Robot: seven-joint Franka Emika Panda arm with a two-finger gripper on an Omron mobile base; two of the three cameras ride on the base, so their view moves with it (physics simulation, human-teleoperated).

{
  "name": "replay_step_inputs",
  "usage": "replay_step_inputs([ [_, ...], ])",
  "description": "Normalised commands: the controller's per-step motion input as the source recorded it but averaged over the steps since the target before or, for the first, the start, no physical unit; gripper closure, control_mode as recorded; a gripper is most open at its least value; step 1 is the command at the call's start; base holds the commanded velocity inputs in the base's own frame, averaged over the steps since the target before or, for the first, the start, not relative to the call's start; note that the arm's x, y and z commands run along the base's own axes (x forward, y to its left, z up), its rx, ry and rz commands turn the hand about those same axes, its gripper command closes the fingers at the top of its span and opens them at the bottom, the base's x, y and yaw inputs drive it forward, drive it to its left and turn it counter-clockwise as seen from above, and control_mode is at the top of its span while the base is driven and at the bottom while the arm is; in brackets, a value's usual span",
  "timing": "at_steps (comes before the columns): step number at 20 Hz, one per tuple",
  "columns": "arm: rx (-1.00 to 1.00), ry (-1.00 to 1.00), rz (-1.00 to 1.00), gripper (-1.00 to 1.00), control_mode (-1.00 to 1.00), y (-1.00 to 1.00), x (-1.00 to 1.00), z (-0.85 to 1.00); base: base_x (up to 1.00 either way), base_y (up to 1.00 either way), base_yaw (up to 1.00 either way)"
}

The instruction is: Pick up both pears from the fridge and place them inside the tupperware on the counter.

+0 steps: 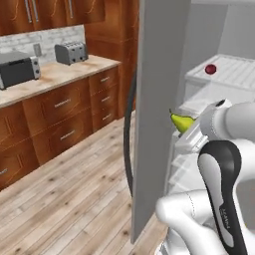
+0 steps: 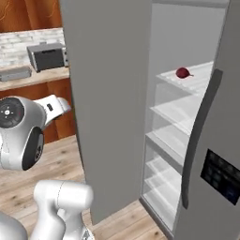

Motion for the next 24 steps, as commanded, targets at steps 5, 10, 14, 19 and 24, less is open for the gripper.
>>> replay_step_inputs([
  [5,0.0,0.0,0.0,1.0,1.0,0.0,0.0,0.0,-0.41,0.19,0.54],
  [10,0.0,0.0,0.0,1.0,1.0,0.0,0.0,0.0,-0.4,0.14,0.56],
  [14,0.0,0.0,0.0,1.0,1.0,0.0,0.0,0.0,-0.03,0.32,0.46],
  [19,0.0,0.0,0.0,1.0,1.0,0.0,0.0,0.0,0.05,0.39,0.35],
  [24,0.0,0.0,0.0,1.0,1.0,0.0,0.0,0.0,0.25,0.39,0.2],
])
